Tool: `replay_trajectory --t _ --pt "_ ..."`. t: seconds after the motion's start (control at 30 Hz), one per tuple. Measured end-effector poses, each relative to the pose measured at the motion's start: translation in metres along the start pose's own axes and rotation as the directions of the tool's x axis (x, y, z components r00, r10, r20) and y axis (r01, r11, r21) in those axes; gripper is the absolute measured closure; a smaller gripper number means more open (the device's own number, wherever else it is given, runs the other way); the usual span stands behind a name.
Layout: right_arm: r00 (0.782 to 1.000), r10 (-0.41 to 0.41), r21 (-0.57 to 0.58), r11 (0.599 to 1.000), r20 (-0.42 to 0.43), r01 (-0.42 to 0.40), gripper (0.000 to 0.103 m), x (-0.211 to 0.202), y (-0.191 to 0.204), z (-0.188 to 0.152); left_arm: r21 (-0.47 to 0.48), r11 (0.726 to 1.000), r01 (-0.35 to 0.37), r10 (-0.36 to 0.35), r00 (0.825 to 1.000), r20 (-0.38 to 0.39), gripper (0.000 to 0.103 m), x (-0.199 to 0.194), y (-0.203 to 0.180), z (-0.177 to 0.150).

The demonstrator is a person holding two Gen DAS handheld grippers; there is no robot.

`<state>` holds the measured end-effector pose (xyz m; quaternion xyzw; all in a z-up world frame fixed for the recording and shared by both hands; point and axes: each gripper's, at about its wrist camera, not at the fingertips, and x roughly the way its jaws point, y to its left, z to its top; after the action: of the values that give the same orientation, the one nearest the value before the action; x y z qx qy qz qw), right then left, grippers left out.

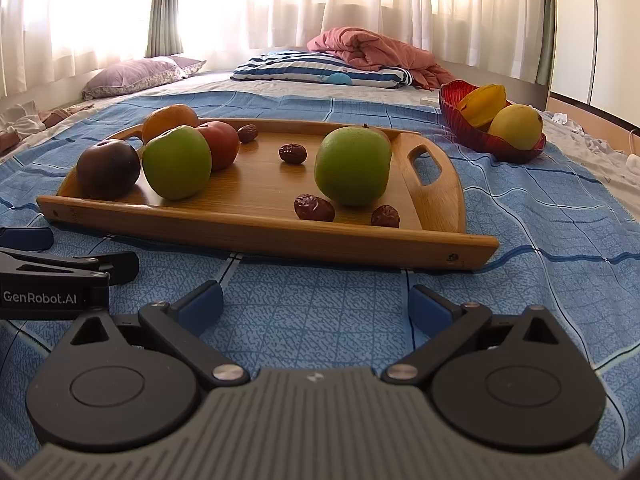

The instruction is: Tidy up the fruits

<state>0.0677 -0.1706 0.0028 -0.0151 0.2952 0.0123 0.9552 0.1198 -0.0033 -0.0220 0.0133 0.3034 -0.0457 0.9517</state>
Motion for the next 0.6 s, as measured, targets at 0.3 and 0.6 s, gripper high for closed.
replay_trajectory --t 0.3,0.6 --pt "1.000 -0.003 -0.001 1.000 0.001 0.003 0.000 -0.0009 0.0002 0.0000 -0.001 1.000 -0.007 0.007 1.000 0.003 0.000 -0.0007 -0.0004 -0.0003" --pt "1.000 -0.005 -0.003 1.000 0.002 0.005 0.000 -0.0011 0.0004 0.0005 0.000 1.000 -0.007 0.007 1.000 0.000 0.000 0.0009 -0.0004 -0.0003"
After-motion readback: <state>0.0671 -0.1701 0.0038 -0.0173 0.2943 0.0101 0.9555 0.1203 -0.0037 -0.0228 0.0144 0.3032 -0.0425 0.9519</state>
